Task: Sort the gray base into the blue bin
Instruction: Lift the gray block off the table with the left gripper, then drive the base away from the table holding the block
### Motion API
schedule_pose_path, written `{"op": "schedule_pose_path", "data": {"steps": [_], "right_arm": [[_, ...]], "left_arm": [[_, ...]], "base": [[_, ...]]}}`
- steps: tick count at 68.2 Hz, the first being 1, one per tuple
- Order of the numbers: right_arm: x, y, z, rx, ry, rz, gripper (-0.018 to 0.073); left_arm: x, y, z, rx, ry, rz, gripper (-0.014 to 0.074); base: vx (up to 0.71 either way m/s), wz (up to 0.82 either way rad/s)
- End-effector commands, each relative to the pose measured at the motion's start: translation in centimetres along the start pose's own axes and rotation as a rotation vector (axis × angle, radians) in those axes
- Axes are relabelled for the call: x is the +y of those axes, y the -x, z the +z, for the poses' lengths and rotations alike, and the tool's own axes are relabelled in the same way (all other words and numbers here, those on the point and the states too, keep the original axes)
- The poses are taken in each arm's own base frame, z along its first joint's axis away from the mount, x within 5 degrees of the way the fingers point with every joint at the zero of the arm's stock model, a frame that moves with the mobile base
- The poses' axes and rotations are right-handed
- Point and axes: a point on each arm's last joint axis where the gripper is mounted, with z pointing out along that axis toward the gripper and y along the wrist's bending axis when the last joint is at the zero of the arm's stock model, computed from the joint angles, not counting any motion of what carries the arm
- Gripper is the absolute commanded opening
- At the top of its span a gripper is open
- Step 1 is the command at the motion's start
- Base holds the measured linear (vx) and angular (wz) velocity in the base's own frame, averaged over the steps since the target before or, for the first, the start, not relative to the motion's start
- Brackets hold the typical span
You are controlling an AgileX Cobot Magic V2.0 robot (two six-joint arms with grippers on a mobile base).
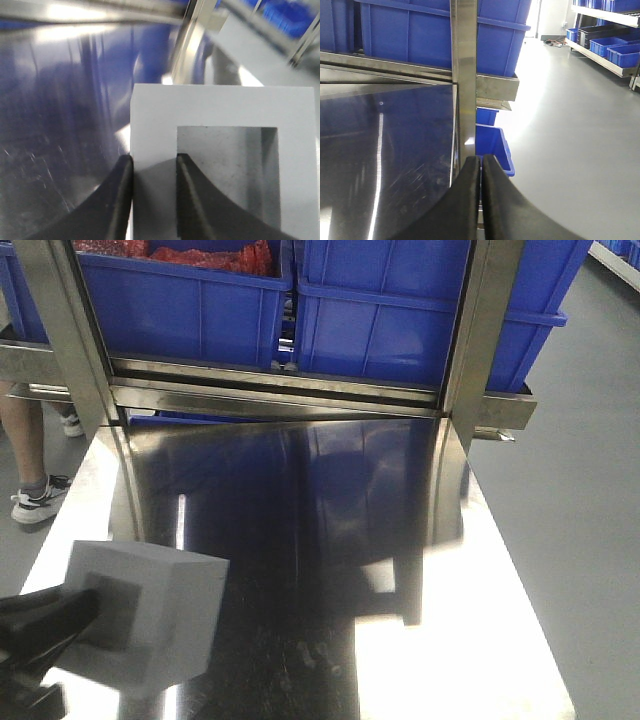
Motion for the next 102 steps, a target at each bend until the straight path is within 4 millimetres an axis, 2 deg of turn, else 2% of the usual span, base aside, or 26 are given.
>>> {"op": "schedule_pose_path", "data": {"steps": [1, 10, 22, 102], "right_arm": [[0.0, 0.5, -0.1, -0.081, -0.001, -0.017, -0.0005], [0.0, 0.5, -0.1, -0.08, -0.001, -0.017, -0.0005], [0.0, 0.5, -0.1, -0.08, -0.001, -0.017, -0.0005], [0.0, 0.5, -0.1, -0.08, -0.001, -0.017, -0.0005]], "left_arm": [[-0.4, 0.8, -2.2, -0.201, -0.095, 0.009, -0.0007], [0.0, -0.2, -4.1, -0.297, -0.118, 0.047, -0.0007], [0.1, -0.3, -5.7, -0.398, -0.15, 0.043, -0.0007], [0.1, -0.3, -5.7, -0.401, -0.152, 0.042, -0.0007]], "base": [[0.0, 0.0], [0.0, 0.0], [0.0, 0.0], [0.0, -0.02]]}}
